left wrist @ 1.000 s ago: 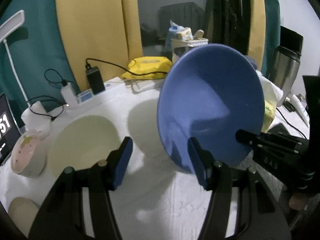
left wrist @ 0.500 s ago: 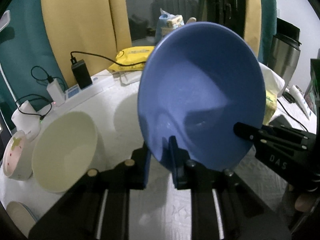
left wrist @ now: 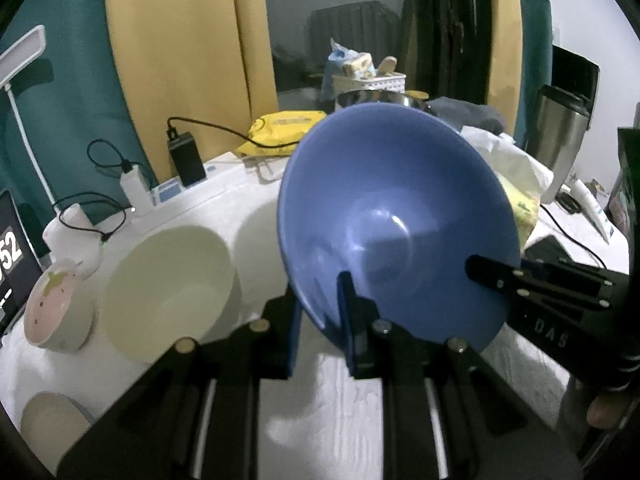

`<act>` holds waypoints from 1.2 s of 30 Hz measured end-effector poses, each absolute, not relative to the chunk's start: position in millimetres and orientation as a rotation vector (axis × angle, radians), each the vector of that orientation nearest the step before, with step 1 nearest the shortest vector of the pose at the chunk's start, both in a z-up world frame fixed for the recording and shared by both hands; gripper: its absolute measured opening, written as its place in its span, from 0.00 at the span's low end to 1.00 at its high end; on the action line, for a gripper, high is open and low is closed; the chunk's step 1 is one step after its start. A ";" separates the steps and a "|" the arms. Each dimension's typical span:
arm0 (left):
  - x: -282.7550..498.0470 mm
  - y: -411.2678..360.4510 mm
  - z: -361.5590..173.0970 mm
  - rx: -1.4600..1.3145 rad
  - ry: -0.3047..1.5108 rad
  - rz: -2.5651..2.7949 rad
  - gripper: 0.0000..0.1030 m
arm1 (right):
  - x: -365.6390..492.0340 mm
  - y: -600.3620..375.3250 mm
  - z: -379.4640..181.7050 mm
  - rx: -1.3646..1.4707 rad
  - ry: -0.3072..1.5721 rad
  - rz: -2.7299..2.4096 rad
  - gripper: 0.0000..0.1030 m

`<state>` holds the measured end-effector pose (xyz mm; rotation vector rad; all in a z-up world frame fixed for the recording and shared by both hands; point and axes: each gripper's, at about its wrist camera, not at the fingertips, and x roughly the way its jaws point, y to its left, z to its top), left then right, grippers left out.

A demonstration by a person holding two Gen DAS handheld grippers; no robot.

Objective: Organize plates and bowls

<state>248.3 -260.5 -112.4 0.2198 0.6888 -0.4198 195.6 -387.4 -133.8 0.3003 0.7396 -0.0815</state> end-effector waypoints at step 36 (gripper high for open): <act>179.7 -183.5 -98.9 0.137 0.669 -0.385 0.17 | 137.5 -318.3 -109.8 0.260 0.762 -0.018 0.22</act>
